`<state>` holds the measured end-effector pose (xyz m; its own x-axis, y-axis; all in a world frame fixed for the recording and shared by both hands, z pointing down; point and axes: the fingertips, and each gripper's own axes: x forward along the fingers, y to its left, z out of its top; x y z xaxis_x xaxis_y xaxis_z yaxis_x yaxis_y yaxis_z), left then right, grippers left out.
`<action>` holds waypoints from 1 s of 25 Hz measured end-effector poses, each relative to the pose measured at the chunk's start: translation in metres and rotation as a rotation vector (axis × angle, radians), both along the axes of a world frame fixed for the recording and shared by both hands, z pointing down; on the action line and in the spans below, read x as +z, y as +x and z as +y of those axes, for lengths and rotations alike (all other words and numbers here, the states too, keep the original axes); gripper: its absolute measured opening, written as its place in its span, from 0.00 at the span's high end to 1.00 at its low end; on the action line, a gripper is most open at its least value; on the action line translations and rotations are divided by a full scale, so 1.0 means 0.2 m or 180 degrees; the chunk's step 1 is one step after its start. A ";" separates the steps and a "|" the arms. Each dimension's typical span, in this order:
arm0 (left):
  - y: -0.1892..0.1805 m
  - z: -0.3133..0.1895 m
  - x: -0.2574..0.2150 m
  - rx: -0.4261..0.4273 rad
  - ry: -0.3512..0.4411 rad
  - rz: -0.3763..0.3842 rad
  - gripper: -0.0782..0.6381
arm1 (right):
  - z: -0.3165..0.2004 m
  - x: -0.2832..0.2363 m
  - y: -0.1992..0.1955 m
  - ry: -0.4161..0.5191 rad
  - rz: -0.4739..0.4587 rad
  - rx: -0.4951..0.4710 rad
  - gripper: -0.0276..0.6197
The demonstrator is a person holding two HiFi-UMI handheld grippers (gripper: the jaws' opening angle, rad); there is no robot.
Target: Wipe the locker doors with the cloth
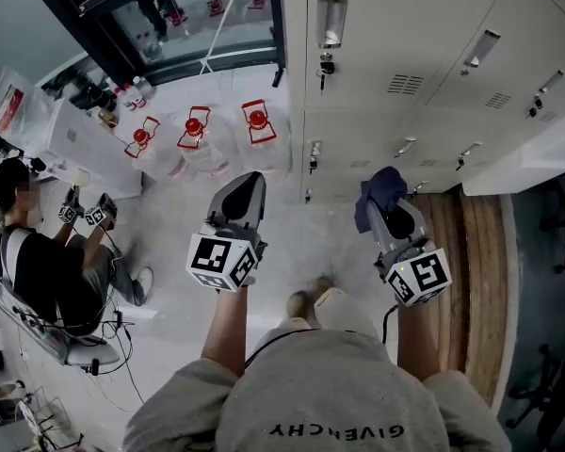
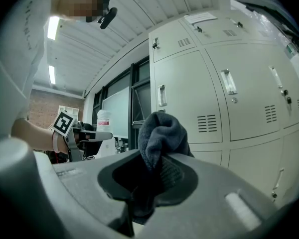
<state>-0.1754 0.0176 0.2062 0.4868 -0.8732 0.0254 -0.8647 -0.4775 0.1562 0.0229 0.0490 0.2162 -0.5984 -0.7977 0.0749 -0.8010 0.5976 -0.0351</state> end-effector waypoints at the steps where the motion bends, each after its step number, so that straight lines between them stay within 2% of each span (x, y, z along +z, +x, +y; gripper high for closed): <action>1: 0.01 -0.01 0.00 0.0004 0.0004 0.0004 0.89 | 0.00 0.01 -0.01 0.0001 0.0008 -0.0019 0.87; 6: 0.02 -0.04 0.03 -0.0035 -0.0002 0.0048 0.89 | -0.04 0.05 -0.04 0.0012 0.0092 -0.0138 0.87; 12: 0.02 -0.11 0.13 -0.0162 -0.0083 0.0188 0.89 | -0.12 0.16 -0.18 0.0091 0.0210 -0.0446 0.86; 15: 0.05 -0.15 0.24 -0.0156 -0.0127 0.0149 0.89 | -0.21 0.27 -0.26 0.0099 0.0248 -0.0523 0.86; 19: 0.07 -0.22 0.39 -0.0160 -0.0190 0.0077 0.89 | -0.37 0.36 -0.35 0.0196 0.0489 -0.0591 0.86; 25: 0.09 -0.33 0.55 -0.0216 -0.0224 0.0097 0.89 | -0.63 0.47 -0.50 0.0370 0.0603 -0.0628 0.86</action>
<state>-0.1568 -0.0490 0.3153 0.4281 -0.9007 0.0741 -0.8890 -0.4050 0.2139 -0.0768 -0.0770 0.3095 -0.7268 -0.6772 0.1149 -0.6548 0.7336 0.1816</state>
